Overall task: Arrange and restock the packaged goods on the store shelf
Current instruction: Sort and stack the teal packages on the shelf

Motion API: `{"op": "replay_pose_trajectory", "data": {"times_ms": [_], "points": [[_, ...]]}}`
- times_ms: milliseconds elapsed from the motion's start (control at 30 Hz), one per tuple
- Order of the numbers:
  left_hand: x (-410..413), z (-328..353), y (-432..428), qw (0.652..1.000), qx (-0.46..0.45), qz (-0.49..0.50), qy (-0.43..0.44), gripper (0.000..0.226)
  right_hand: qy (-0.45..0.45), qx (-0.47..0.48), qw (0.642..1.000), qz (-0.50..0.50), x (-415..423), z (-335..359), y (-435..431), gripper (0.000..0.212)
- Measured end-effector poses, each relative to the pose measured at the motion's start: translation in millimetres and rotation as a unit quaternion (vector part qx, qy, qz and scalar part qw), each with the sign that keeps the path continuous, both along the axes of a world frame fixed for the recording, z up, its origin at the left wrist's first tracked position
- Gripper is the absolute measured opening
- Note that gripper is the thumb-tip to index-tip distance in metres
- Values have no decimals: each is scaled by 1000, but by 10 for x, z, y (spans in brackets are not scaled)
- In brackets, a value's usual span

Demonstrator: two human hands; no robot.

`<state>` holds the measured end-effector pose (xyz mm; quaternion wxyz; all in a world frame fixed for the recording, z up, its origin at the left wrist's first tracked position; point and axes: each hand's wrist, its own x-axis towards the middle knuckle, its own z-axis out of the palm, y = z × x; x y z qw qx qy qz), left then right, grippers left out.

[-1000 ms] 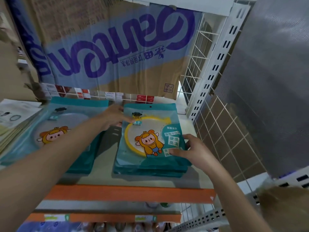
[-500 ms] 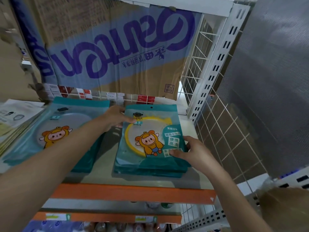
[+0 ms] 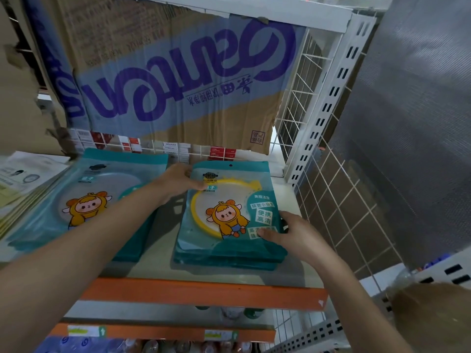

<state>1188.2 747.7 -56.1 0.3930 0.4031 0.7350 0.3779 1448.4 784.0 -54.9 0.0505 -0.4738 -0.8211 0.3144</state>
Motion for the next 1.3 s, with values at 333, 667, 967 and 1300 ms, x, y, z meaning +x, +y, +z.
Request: {"op": "replay_pose_trajectory", "data": {"times_ms": [333,667,967,1300], "points": [[41,7,-36,999,23,-16,40,36,-11,-15,1000,4,4,24,-29,46],[-637,301,-486,961,104,29,254,56,4,135,991,4,-615,453,-186,74],[-2010,399,-1657,933,48,-30,355,57,9,151,984,99,-2136,404,-970,67],[-3262,267,-2569,924,-27,-42,379,57,17,129,987,98,-3442,262,-1717,69]]}}
